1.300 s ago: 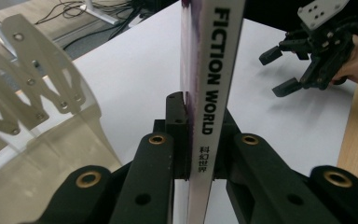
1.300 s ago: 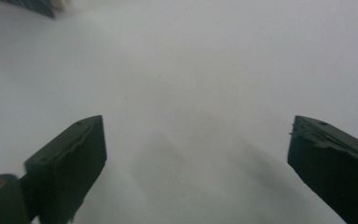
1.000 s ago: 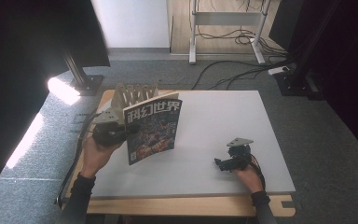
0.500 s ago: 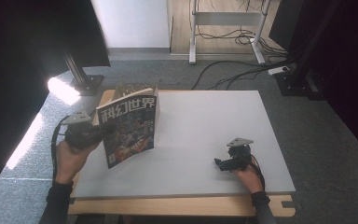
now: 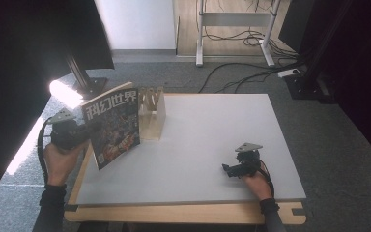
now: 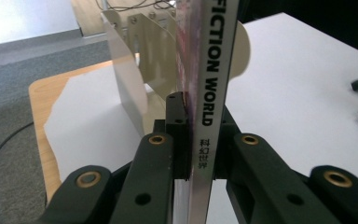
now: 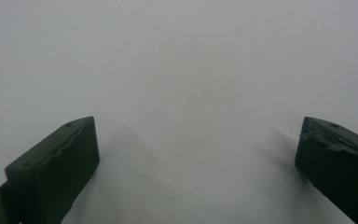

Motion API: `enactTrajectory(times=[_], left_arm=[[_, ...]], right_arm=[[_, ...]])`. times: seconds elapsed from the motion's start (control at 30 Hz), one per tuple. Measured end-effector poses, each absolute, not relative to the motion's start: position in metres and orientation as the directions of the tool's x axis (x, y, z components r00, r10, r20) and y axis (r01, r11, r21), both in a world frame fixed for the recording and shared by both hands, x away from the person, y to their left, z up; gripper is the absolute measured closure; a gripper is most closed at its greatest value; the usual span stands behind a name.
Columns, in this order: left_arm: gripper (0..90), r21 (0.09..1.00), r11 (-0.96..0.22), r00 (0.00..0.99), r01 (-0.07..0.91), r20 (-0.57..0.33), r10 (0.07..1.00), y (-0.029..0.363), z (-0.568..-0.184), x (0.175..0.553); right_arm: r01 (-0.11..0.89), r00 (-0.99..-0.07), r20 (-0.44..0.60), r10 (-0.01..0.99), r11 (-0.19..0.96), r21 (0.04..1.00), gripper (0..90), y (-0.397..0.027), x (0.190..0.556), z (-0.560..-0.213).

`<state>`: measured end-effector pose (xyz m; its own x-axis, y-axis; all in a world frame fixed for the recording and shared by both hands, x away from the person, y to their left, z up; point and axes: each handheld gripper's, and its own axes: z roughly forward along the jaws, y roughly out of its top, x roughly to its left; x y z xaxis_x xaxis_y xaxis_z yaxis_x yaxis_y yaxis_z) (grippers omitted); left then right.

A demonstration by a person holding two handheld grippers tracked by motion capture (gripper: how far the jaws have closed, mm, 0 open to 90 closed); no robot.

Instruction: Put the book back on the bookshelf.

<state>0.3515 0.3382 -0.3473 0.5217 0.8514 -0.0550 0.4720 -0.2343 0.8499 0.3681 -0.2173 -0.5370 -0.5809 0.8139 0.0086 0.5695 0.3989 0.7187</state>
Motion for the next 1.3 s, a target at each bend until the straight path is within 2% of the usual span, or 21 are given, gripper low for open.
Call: enactTrajectory(times=[0.4, 0.73, 0.97, 1.07, 1.2, 1.3], left_arm=[[82.9, 0.858, -0.183, 0.45, 0.481, -0.062, 0.891, 0.336, -0.346, 0.377], [82.8, 0.874, -0.154, 0.418, 0.461, -0.061, 0.906, 0.317, -0.355, 0.408], [82.8, 0.914, -0.128, 0.424, 0.385, -0.052, 0.904, 0.302, -0.372, 0.422], [82.7, 0.917, -0.123, 0.431, 0.381, -0.059, 0.9, 0.299, -0.381, 0.425], [82.5, 0.907, -0.129, 0.451, 0.401, -0.073, 0.89, 0.3, -0.385, 0.424], [82.3, 0.876, -0.191, 0.465, 0.442, -0.042, 0.884, 0.299, -0.388, 0.42]], right_arm=[[0.57, -0.581, 0.008, 0.814, 0.4, 0.718, 0.0, -0.217, 0.368, -0.537], [0.57, -0.581, 0.009, 0.814, 0.399, 0.718, 0.0, -0.217, 0.368, -0.537], [0.569, -0.581, 0.008, 0.814, 0.399, 0.719, 0.0, -0.217, 0.368, -0.537], [0.57, -0.581, 0.009, 0.814, 0.399, 0.718, 0.0, -0.217, 0.368, -0.537], [0.569, -0.582, 0.008, 0.813, 0.4, 0.718, 0.0, -0.217, 0.368, -0.537], [0.57, -0.581, 0.008, 0.814, 0.4, 0.718, 0.0, -0.217, 0.368, -0.537]])
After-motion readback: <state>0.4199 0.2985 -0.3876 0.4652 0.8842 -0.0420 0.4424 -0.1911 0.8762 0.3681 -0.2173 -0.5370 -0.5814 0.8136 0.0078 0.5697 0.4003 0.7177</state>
